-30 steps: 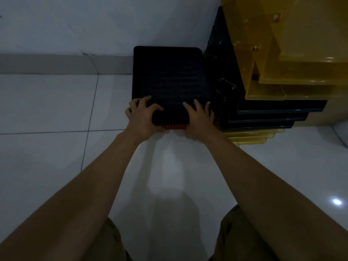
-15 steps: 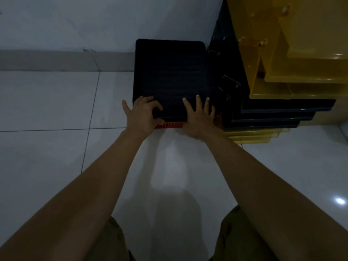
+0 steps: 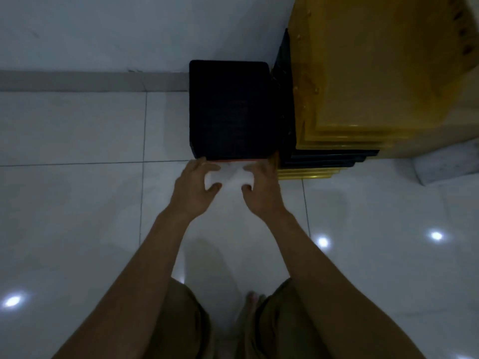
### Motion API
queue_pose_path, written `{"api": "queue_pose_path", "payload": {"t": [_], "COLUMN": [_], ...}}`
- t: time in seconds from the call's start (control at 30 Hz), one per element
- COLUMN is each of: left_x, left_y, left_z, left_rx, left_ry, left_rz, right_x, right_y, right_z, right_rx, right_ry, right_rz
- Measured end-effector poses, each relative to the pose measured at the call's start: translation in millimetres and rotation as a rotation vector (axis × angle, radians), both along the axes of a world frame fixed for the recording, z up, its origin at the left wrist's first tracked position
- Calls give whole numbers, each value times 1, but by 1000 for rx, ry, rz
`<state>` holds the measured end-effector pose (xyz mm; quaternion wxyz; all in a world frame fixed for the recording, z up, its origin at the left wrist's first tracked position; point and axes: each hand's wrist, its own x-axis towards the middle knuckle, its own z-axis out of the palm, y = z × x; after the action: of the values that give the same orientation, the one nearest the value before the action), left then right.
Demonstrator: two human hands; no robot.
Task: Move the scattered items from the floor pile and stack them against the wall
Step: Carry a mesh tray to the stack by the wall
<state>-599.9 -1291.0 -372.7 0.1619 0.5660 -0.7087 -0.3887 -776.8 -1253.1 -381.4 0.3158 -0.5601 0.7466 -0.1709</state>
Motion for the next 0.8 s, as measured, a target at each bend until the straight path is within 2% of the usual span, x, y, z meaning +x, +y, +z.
{"api": "queue_pose_path", "payload": {"t": [0.07, 0.13, 0.23, 0.47, 0.63, 0.8], "left_x": [10, 18, 25, 30, 39, 36], "left_y": [21, 36, 59, 109, 153, 199], "left_z": [41, 91, 177, 365, 436, 472], "left_rx": [106, 137, 165, 151, 159, 185], "left_ry": [-81, -44, -11, -116, -129, -91], "left_rz": [-2, 29, 80, 56, 50, 139], "right_x": [-2, -2, 4, 24, 27, 11], "right_y": [34, 56, 76, 110, 137, 172], "right_z": [40, 91, 174, 359, 440, 464], "right_rx": [197, 297, 323, 270, 265, 362], "right_ry": [-11, -5, 8, 63, 66, -48], "right_rz": [23, 45, 97, 195, 273, 279]}}
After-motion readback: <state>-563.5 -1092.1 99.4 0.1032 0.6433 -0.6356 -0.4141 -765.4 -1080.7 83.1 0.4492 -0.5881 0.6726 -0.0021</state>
